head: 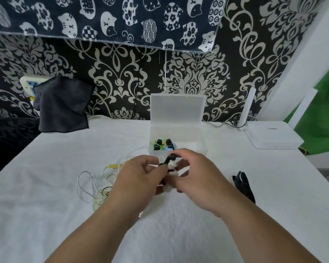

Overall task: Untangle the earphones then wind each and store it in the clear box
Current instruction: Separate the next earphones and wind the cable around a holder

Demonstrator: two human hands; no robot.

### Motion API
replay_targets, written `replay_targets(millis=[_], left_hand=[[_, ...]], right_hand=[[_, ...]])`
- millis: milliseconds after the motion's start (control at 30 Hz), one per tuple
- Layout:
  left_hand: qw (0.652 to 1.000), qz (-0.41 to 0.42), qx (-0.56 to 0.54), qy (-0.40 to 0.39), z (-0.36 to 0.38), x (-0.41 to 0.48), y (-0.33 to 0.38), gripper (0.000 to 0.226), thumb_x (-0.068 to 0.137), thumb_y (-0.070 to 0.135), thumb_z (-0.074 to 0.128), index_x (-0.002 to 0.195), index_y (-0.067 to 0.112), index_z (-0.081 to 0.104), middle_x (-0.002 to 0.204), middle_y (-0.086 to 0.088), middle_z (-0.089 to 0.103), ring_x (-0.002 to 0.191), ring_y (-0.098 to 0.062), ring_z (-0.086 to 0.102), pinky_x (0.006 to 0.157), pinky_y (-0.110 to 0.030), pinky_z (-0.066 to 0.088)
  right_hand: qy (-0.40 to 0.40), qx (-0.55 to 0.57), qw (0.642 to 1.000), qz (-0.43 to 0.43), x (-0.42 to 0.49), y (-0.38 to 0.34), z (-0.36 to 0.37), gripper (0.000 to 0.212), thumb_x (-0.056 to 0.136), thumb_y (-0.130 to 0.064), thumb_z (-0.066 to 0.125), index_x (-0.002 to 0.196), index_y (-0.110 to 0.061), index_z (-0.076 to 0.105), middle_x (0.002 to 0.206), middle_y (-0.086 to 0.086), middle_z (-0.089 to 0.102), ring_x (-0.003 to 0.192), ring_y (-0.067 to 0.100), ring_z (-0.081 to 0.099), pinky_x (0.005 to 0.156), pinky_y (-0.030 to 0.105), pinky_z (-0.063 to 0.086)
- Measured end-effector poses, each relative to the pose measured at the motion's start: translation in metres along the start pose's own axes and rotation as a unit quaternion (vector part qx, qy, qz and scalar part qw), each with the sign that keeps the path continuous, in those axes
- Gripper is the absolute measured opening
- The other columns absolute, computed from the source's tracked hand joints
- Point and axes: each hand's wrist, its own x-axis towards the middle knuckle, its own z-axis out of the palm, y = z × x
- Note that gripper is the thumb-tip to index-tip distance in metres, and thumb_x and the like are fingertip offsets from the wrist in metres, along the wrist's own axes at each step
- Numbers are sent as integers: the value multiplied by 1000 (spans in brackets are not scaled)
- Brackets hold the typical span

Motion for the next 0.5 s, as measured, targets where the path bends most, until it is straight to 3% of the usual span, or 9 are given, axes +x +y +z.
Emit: replay_targets(millis=[133,233,367,433,500], left_hand=[[1000,27,-2,-12,-5,2,7,16,94,16,65,109,13,67,87,-7,77,88,-21,75,82,-39,61],[999,38,9,33,-18,9,9,13,92,17,68,105,19,68,92,-8,74,89,-22,74,85,-44,60],[995,54,35,82,-37,15,13,19,91,16,67,106,28,65,88,-1,71,83,-24,74,88,-54,57],[993,58,34,93,-42,16,15,26,90,14,67,110,28,60,88,2,71,84,-24,73,88,-55,56],[993,55,23,98,-46,17,16,30,90,14,67,114,28,57,93,1,70,86,-25,73,89,-55,56]], right_hand=[[54,86,995,19,13,-4,-8,23,82,-12,76,96,-28,68,89,-5,70,76,22,73,70,40,62],[132,86,987,30,26,-5,-17,23,79,-5,75,89,-25,68,76,-7,70,70,20,72,74,48,61],[173,-23,984,33,57,-7,-32,19,80,-8,72,87,-24,64,78,-5,68,74,24,70,76,49,59],[163,-124,978,37,81,-10,-37,14,79,-10,69,90,-16,64,84,4,68,76,26,67,64,38,55],[121,-233,963,62,103,-12,-37,6,81,-7,64,87,-8,63,82,7,64,68,22,58,50,27,41]])
